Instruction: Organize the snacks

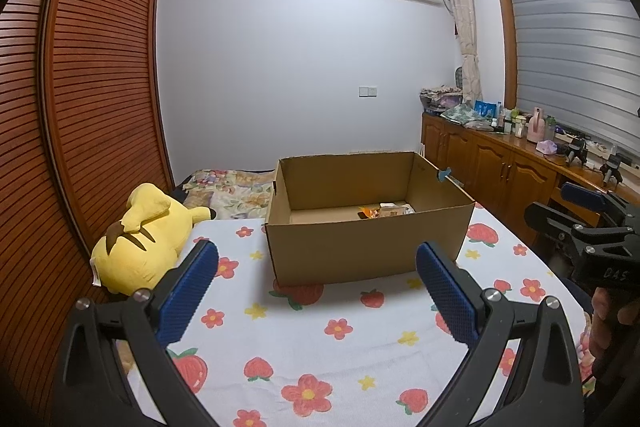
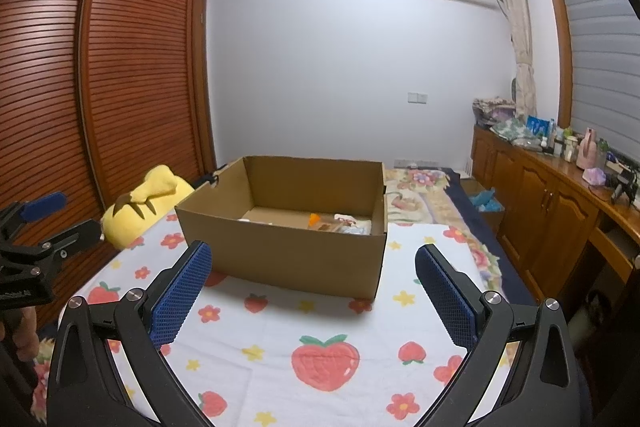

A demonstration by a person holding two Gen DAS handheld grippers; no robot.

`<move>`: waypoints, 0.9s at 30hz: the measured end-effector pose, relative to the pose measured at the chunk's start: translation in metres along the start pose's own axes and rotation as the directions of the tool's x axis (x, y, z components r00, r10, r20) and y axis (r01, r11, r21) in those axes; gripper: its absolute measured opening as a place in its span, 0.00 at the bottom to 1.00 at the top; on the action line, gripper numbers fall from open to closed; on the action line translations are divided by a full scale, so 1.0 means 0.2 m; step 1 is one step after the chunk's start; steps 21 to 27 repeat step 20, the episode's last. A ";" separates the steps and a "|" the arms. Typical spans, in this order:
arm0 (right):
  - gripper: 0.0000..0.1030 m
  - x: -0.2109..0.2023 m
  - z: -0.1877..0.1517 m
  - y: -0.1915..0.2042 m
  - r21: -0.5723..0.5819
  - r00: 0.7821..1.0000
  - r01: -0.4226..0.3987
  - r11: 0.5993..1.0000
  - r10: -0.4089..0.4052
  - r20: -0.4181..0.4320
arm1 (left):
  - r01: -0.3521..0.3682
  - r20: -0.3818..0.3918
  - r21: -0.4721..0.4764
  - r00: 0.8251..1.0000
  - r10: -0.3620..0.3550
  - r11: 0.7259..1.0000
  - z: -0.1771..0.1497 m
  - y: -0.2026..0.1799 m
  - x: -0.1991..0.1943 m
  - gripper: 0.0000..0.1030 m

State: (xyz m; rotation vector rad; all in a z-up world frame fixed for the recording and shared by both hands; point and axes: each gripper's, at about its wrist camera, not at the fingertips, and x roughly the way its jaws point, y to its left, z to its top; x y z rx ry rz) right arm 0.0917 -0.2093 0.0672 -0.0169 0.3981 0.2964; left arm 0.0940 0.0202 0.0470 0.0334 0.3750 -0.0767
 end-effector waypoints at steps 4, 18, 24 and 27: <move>1.00 0.00 0.00 0.00 0.000 1.000 0.000 1.000 0.000 0.000 | 0.002 0.002 -0.002 1.000 -0.002 1.000 0.00 0.00 0.00 0.97; 1.00 0.00 0.00 0.01 -0.004 1.000 0.005 1.000 -0.005 0.004 | 0.006 0.002 -0.010 1.000 -0.006 1.000 0.00 0.01 -0.01 0.97; 1.00 0.00 0.00 0.01 -0.003 1.000 0.003 1.000 -0.003 0.002 | 0.008 0.001 -0.014 1.000 -0.008 1.000 0.00 0.01 0.00 0.97; 1.00 0.00 0.00 0.01 -0.003 1.000 0.003 1.000 -0.003 0.002 | 0.008 0.001 -0.014 1.000 -0.008 1.000 0.00 0.01 0.00 0.97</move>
